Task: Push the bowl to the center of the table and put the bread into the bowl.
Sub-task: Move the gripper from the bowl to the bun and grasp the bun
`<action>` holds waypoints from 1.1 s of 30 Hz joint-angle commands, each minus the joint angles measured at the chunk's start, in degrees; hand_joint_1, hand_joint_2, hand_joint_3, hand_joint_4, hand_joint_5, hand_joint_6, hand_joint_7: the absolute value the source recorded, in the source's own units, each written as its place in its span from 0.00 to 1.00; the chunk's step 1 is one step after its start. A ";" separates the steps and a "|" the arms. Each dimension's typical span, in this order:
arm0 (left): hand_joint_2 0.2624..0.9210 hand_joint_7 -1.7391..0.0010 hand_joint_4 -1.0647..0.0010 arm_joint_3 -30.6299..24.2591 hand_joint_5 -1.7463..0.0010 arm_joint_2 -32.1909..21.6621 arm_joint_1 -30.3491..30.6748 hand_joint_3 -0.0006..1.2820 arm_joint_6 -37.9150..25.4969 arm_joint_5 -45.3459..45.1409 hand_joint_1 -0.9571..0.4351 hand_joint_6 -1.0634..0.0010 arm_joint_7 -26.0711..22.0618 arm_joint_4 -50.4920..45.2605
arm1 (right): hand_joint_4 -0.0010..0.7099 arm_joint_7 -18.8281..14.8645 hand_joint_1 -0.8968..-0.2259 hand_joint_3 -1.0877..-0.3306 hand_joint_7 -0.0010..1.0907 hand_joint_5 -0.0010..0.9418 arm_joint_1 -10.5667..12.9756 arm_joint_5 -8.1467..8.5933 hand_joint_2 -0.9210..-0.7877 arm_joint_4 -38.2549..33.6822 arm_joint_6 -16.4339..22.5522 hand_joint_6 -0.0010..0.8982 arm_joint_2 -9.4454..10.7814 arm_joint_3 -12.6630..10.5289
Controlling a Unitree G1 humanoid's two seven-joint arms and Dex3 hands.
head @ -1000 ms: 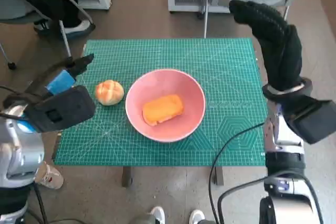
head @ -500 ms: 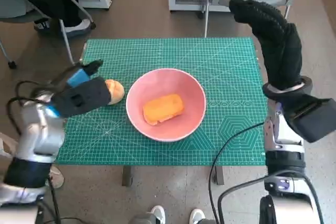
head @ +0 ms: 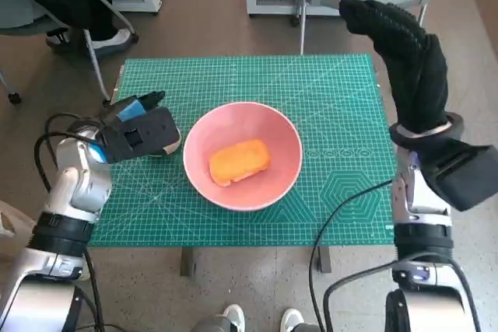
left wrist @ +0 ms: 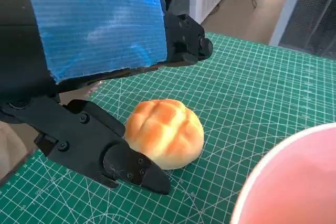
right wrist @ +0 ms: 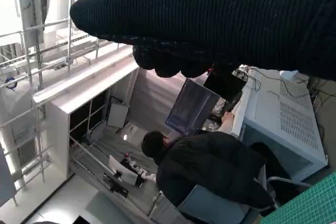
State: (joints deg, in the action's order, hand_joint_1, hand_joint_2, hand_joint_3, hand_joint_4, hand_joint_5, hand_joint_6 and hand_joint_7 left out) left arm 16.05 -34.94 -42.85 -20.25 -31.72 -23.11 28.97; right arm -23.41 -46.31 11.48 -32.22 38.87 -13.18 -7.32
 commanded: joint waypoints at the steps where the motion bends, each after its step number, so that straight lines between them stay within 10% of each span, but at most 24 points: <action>1: 0.74 1.00 0.96 0.67 1.00 0.47 -1.83 0.00 0.99 -0.69 0.36 0.79 1.08 2.20 | 0.27 -0.47 0.35 0.41 0.40 0.00 0.86 0.29 0.00 -0.19 -0.60 0.00 -0.14 -0.10; 33: 0.74 1.00 0.96 3.15 1.00 3.05 -4.83 0.00 4.11 -2.35 0.37 0.79 4.41 11.37 | 0.27 -0.22 0.36 0.41 0.40 0.00 0.92 -0.25 0.00 -0.30 0.22 0.00 -0.22 -0.24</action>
State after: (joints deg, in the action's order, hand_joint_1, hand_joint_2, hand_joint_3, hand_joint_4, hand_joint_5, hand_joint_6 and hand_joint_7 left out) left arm 18.42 -32.78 -46.22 -16.87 -33.52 -19.48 38.39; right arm -23.40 -46.29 11.23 -32.22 39.10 -13.24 -7.52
